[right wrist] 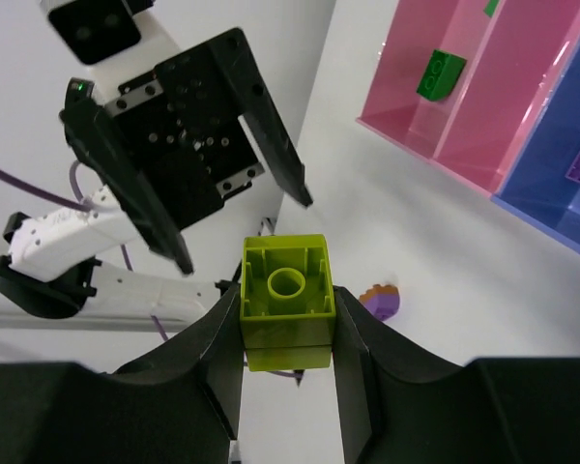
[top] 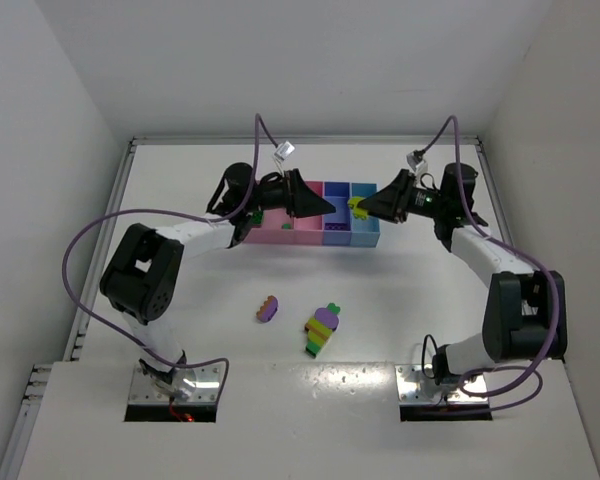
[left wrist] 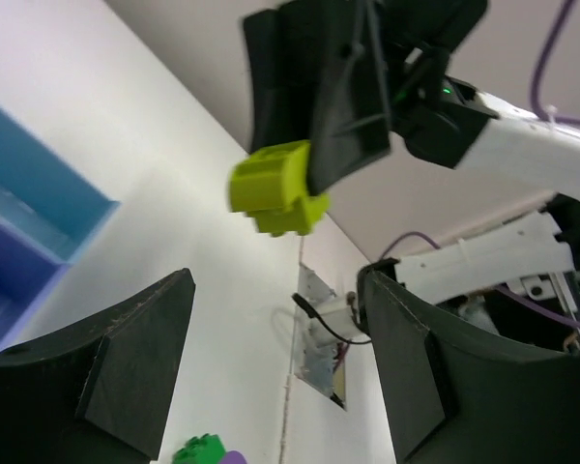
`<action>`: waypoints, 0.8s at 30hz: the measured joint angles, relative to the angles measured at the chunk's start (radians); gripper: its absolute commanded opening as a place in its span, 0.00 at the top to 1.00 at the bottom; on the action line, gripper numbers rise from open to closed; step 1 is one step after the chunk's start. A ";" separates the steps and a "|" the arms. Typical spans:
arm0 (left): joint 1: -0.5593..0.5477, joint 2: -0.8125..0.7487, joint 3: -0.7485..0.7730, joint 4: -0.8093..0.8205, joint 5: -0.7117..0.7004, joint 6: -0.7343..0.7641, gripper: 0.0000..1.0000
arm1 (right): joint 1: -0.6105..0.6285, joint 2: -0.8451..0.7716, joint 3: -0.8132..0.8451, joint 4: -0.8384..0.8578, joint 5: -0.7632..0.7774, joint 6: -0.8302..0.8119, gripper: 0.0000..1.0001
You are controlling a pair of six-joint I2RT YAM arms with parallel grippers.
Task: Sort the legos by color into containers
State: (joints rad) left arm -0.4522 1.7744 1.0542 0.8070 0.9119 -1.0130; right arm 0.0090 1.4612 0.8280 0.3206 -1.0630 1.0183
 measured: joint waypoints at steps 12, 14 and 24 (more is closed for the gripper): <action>-0.034 -0.014 0.007 -0.006 0.026 -0.010 0.23 | 0.036 0.014 0.017 0.070 0.006 0.106 1.00; -0.041 -0.011 0.017 -0.013 0.026 -0.009 0.23 | 0.041 0.014 0.017 0.075 0.006 0.111 1.00; -0.054 0.016 0.063 -0.013 0.026 -0.013 0.25 | 0.066 0.014 0.017 0.095 0.007 0.119 1.00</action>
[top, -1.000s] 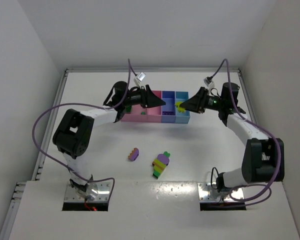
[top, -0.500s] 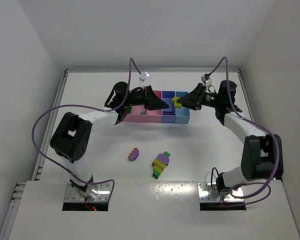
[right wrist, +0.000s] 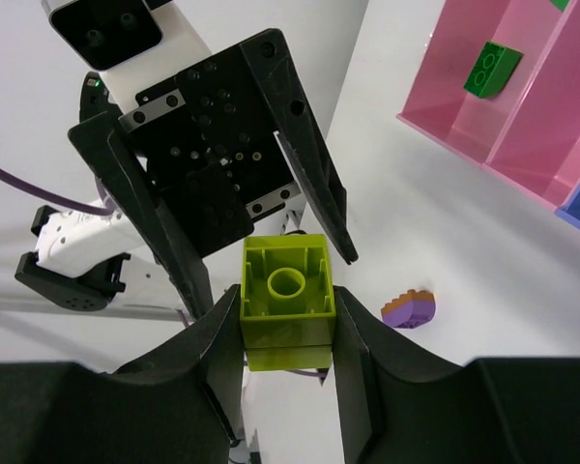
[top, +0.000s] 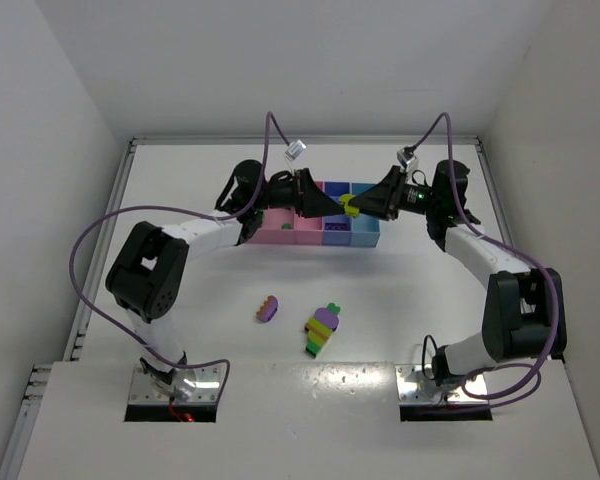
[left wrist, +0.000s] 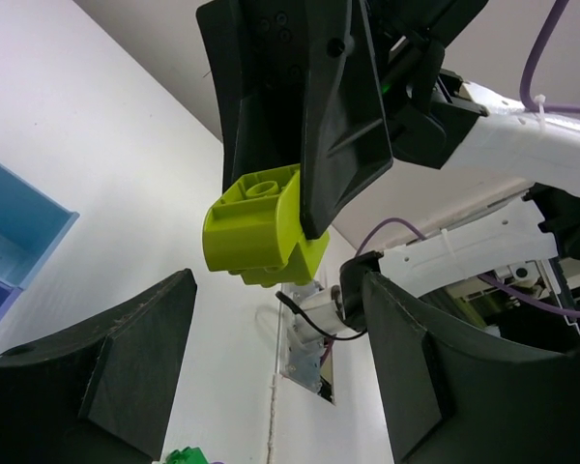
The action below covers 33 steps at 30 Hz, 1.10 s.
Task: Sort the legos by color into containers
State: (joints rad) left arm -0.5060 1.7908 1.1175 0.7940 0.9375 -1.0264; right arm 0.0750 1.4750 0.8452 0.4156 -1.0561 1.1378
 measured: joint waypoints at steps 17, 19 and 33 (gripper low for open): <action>-0.010 0.012 0.000 0.014 -0.002 -0.021 0.46 | 0.021 0.000 0.001 0.008 0.000 0.007 1.00; -0.010 0.013 0.000 0.016 -0.006 -0.029 0.52 | 0.021 -0.001 0.001 0.018 -0.001 0.009 1.00; -0.011 0.027 0.020 0.029 0.006 -0.060 0.96 | 0.019 -0.002 0.001 0.054 -0.006 0.008 0.66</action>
State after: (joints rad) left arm -0.5171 1.8179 1.1374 0.8230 0.9436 -1.0859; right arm 0.0937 1.4727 0.8459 0.4698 -1.0626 1.1458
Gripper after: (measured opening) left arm 0.481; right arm 0.369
